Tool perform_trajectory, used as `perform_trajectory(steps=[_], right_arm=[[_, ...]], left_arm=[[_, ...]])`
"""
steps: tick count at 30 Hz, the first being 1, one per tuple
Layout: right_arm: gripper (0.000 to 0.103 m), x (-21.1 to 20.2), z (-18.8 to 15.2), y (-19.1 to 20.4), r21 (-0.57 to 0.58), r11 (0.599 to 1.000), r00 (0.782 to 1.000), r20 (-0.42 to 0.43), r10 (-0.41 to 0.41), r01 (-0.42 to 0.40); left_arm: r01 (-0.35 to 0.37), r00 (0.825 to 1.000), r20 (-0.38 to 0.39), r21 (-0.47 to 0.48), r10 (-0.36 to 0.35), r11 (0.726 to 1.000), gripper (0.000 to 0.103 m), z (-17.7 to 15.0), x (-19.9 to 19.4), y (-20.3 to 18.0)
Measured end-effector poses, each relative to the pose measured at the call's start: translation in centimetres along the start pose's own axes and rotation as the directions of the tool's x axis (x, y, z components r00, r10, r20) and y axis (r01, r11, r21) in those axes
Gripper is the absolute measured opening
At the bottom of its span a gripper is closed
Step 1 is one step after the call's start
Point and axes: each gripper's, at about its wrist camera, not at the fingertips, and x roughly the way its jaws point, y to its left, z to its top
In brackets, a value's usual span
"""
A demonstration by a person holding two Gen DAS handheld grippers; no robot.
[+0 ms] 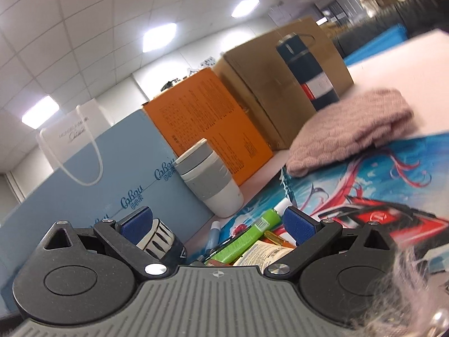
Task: Organize rigid objects
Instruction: 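Bring the right tool back over the mat while the left tool approaches the glass bottle, then close the right tool on the glass bottle while the left tool moves to the blue box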
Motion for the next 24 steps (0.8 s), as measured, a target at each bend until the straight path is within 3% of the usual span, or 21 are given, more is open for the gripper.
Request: perform_trajectory(steps=[2,7,14,18,22,24], right_arm=[[0.101,-0.1,0.3,-0.8,0.047,0.999,1.0,-0.006,-0.015,0.016],[0.101,0.1,0.4,-1.7,0.12,0.992,0.999,-0.038,-0.022,0.026],[0.101,-0.2,0.3,-1.6,0.127,0.992,0.999,-0.031,-0.008,0.012],[0.101,0.0,0.3,-1.7,0.132,0.991,0.999,-0.043,-0.012,0.017],[0.101,0.1,0.2,-1.6,0.127,0.992,0.999,-0.048,-0.007,0.013],[0.101,0.2,0.2,-1.6,0.128,0.992,0.999,-0.052,-0.009,0.015]], left_arm=[[-0.009,1.0,-0.009,-0.045,0.008,0.999,0.102,0.2,1.0,0.3],[-0.02,0.996,-0.085,0.009,0.021,1.0,0.102,-0.9,4.0,-1.7],[-0.114,0.972,-0.213,-0.058,0.099,0.992,0.102,-1.4,8.8,-3.1],[-0.161,0.959,-0.24,-0.015,0.153,0.987,0.099,-1.7,10.8,-3.8],[-0.128,0.961,-0.249,-0.013,0.12,0.992,0.095,-2.1,11.4,-3.7],[-0.086,0.964,-0.254,-0.017,0.079,0.996,0.084,-2.0,11.1,-3.5]])
